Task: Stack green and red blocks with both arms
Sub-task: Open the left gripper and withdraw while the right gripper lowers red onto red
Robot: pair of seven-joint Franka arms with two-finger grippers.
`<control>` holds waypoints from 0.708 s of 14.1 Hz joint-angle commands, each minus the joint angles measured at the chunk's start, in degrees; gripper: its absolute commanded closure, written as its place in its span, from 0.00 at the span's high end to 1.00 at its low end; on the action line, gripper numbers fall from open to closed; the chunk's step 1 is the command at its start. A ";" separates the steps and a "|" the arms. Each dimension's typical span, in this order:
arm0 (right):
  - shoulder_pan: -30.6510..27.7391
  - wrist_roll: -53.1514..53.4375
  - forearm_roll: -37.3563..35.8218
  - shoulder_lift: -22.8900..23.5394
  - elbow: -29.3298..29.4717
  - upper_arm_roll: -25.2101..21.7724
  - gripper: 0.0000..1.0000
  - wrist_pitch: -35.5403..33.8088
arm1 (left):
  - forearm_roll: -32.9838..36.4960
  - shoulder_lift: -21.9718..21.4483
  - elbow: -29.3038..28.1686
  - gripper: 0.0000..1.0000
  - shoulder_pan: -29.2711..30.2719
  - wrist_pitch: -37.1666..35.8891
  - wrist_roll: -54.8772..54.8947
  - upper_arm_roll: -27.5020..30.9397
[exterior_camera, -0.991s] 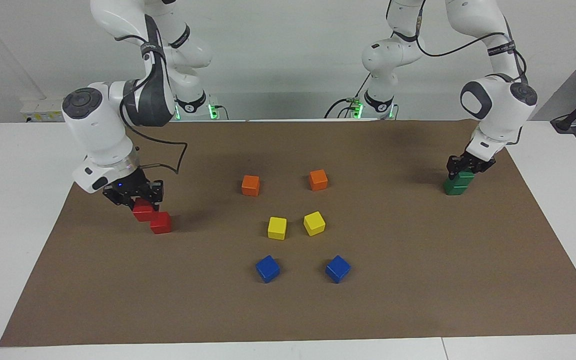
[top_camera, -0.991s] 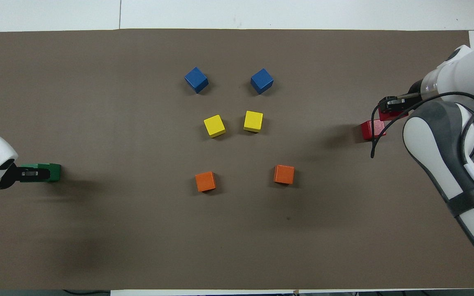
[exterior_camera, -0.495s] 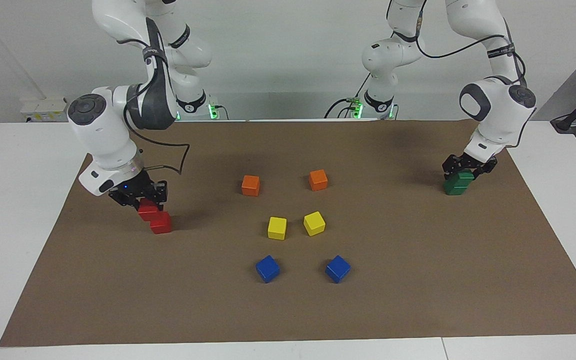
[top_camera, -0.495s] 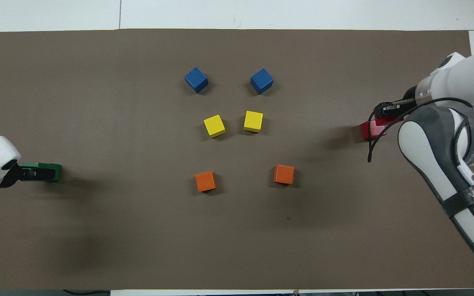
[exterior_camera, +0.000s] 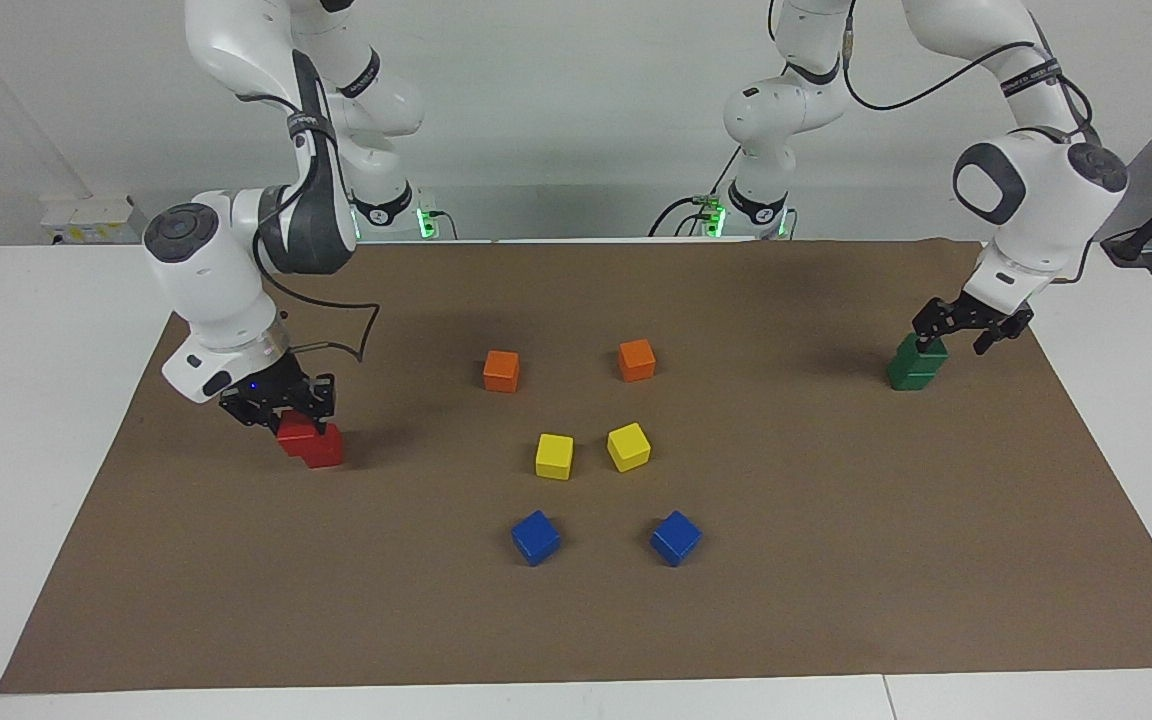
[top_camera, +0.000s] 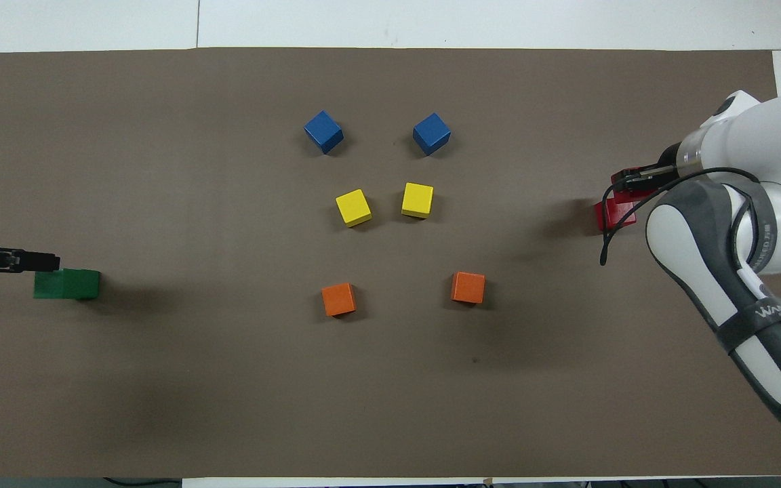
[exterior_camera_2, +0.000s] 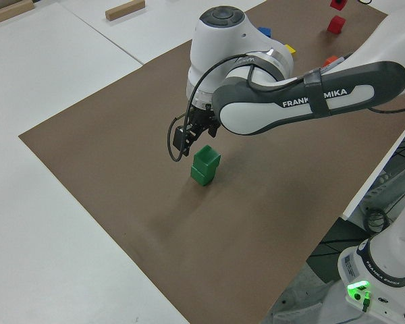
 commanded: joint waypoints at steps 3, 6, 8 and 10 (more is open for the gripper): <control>-0.98 -2.38 1.06 0.80 -2.21 0.49 0.00 3.42 | -0.89 -1.06 9.59 1.00 -0.14 -9.21 -0.15 -0.37; -0.89 -2.38 1.06 0.72 -3.44 0.49 0.00 4.82 | -0.71 -0.89 15.39 1.00 -2.59 -14.75 -14.43 -1.60; -0.80 -2.30 1.06 0.46 -4.32 0.49 0.00 4.82 | -0.45 -0.63 18.99 1.00 -5.31 -18.61 -19.22 -1.52; -0.80 -2.38 1.06 0.10 -4.93 0.49 0.00 4.56 | -0.36 -0.37 22.95 1.00 -5.94 -23.62 -19.23 -1.61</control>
